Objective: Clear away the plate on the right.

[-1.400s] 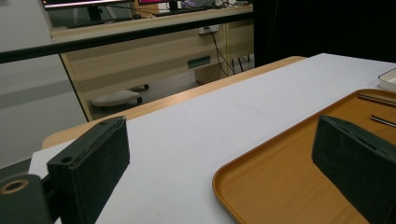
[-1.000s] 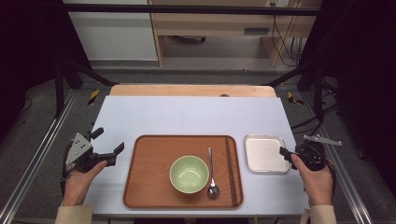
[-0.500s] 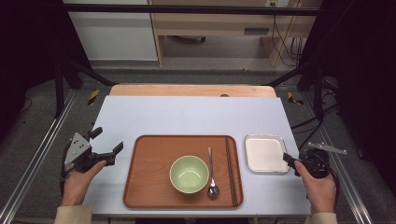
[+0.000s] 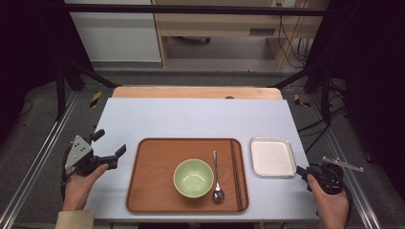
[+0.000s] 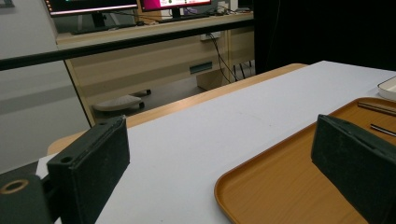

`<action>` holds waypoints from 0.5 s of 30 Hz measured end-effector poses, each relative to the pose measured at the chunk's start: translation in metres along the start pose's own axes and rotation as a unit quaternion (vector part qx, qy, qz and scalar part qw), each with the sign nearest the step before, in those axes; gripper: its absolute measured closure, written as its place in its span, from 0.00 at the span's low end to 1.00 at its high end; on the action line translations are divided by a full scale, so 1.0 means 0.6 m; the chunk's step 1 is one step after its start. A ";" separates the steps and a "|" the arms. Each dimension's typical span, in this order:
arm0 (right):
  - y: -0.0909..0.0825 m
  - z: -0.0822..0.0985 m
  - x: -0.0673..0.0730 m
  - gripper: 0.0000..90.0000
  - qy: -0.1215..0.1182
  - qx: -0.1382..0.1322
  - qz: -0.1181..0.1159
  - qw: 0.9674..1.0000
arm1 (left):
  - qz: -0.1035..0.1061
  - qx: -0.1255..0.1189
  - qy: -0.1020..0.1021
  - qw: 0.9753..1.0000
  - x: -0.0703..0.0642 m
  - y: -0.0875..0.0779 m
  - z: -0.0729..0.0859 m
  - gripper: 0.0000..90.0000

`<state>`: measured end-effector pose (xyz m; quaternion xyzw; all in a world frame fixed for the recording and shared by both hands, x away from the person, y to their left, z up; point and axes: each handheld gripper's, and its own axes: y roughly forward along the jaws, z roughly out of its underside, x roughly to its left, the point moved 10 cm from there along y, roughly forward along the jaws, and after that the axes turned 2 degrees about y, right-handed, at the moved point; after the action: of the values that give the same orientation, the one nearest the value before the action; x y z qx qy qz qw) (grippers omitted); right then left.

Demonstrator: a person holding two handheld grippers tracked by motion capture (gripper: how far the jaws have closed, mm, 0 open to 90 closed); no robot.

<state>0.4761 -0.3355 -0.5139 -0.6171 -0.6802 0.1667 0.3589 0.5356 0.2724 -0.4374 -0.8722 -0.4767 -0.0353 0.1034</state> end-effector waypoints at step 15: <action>0.045 0.000 0.001 0.78 0.006 0.038 -0.010 0.999 | 0.002 0.005 0.002 1.000 -0.003 0.003 0.004 0.05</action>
<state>0.4959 -0.3301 -0.5319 -0.5971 -0.6775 0.1853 0.3875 0.5361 0.2705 -0.4401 -0.8725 -0.4749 -0.0346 0.1091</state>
